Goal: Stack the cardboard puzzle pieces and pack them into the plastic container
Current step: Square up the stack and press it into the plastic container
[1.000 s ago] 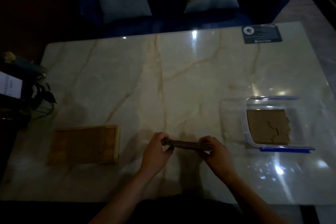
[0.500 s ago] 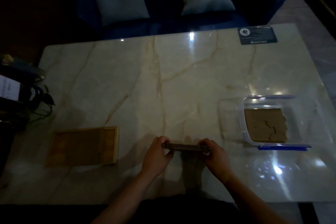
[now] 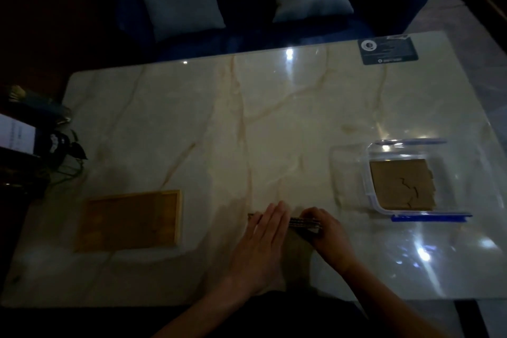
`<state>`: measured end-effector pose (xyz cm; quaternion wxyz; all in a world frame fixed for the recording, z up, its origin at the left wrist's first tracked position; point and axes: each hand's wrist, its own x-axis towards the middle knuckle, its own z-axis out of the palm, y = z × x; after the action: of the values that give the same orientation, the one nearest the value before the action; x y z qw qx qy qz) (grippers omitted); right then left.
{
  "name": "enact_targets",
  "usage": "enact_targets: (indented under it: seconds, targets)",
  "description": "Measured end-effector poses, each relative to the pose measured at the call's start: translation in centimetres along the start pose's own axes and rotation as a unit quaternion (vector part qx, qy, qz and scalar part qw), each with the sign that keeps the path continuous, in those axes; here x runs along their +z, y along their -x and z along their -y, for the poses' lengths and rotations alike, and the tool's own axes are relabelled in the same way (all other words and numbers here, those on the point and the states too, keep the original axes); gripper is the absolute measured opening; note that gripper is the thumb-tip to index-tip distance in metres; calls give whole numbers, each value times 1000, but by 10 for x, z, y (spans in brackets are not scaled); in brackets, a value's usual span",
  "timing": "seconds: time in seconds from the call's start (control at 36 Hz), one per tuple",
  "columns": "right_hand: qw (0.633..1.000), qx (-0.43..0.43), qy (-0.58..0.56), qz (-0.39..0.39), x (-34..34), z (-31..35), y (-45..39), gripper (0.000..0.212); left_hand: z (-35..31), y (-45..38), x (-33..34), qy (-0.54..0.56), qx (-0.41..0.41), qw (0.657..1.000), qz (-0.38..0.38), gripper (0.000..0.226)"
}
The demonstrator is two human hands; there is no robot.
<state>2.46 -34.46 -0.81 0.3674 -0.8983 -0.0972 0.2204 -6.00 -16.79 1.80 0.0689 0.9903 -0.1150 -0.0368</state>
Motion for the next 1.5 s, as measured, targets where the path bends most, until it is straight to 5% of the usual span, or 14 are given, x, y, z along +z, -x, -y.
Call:
enact_targets:
  seconds: [0.22,0.39,0.53,0.78,0.86,1.03,1.14,1.33,1.5]
  targets:
    - [1000,-7,-8,1,0,0,2,30,-11,-11,-17,30,-9,995,-96,85]
    - [1000,-9,23,18,-3,2,2,36,-12,-8,-1,-32,-4,999,37,73]
    - [998,-66,1,-2,-10,9,5,45,-14,-6,2,-13,-10,999,39,76]
    - [998,-53,-18,9,-10,14,0,27,-5,-8,-11,51,-51,997,-16,91]
    - [998,-53,-27,12,-10,13,0,27,13,2,-14,244,-186,945,-110,95]
    - [997,-61,-49,8,-9,12,0,40,49,4,-18,509,-478,686,-205,94]
    - [996,-62,-66,2,-10,13,-2,43,46,3,-9,526,-477,677,-194,107]
    - [994,-8,-110,6,-8,6,-2,29,15,-4,4,635,-312,706,-14,97]
    - [994,-14,-105,7,-10,7,0,27,50,-7,3,614,-421,658,-111,96]
